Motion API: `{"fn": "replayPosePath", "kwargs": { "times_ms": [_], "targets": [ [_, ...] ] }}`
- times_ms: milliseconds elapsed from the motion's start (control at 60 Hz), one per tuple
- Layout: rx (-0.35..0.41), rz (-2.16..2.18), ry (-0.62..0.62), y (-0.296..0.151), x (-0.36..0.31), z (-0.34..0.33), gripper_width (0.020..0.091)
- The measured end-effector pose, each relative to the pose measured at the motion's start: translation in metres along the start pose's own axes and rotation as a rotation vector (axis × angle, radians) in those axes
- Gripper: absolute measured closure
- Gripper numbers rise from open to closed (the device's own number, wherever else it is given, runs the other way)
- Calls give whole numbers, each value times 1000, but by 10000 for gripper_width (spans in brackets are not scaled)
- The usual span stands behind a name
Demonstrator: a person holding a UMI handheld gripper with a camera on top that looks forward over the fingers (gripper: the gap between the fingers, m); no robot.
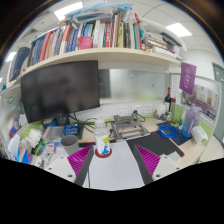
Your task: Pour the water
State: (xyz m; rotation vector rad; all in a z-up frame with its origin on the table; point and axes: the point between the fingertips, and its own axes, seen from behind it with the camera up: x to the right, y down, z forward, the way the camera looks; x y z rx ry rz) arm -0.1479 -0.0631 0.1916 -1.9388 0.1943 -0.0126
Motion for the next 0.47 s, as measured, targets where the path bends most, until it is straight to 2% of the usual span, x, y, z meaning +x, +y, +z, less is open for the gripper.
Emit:
{"fn": "replayPosePath", "kwargs": {
  "times_ms": [233,467],
  "targets": [
    [32,-31,23,-11,6,-36,279],
    [59,-8,53,-21,25,-39,286]
  ]
}}
